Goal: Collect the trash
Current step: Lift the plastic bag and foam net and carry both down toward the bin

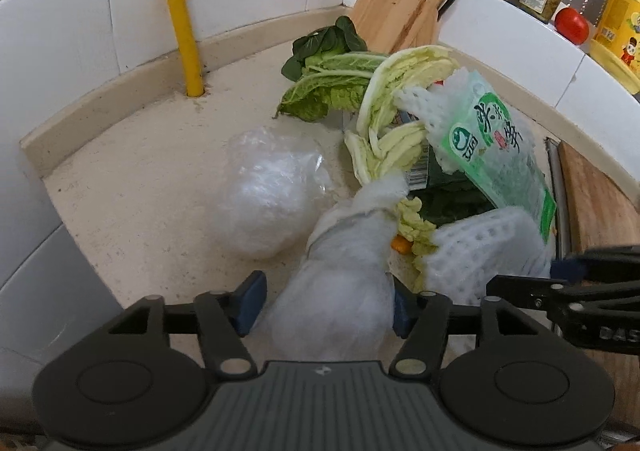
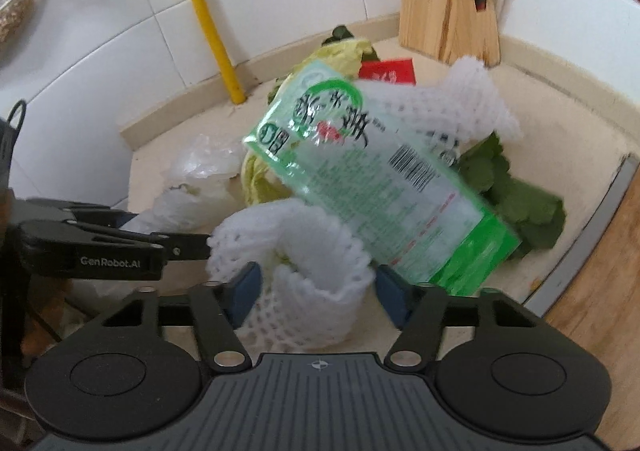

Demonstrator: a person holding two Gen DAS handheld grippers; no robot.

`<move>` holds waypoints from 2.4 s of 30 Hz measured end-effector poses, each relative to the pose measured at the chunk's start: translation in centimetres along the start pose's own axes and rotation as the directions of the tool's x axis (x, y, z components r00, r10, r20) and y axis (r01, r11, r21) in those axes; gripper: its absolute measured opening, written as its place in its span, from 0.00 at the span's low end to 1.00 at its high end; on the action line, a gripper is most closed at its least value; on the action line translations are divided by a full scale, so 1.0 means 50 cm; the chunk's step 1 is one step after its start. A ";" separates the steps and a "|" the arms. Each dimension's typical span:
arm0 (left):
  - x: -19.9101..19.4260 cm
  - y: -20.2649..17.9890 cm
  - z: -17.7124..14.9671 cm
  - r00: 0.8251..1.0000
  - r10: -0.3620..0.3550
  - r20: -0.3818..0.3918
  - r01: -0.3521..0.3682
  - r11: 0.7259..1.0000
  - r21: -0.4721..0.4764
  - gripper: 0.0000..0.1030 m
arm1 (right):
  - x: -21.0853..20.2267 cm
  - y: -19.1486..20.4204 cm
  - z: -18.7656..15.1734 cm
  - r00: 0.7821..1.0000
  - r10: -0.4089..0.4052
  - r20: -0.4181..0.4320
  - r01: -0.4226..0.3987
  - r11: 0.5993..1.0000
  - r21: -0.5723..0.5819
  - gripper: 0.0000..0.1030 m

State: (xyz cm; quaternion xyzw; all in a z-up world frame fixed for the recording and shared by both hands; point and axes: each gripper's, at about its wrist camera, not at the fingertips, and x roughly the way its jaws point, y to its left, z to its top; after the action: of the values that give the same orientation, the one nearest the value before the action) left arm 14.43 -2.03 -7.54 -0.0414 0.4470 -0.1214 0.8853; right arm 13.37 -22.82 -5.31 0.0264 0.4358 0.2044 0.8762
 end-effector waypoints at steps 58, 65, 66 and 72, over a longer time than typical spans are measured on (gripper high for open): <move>-0.158 0.087 -0.076 0.981 -0.039 0.189 0.068 0.986 -0.151 0.26 | -0.062 0.050 -0.022 0.995 0.095 0.043 -0.103 0.957 0.271 0.24; -0.215 0.151 -0.121 0.974 0.058 0.220 -0.004 0.971 -0.239 0.26 | -0.041 0.125 -0.004 0.983 0.180 0.025 -0.182 0.965 0.188 0.24; -0.223 0.161 -0.128 0.972 0.074 0.221 -0.016 0.967 -0.255 0.26 | -0.036 0.138 -0.002 0.981 0.194 0.018 -0.194 0.965 0.175 0.24; -0.260 0.211 -0.171 0.961 0.162 0.222 -0.079 0.938 -0.339 0.26 | -0.005 0.214 0.012 0.961 0.275 -0.026 -0.271 0.958 0.096 0.24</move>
State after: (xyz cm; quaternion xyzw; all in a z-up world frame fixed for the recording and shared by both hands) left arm 2.06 11.73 -4.41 -0.1744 0.3490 0.0153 0.9206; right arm 10.14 -13.04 -2.35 0.1225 0.4539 0.3036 0.8287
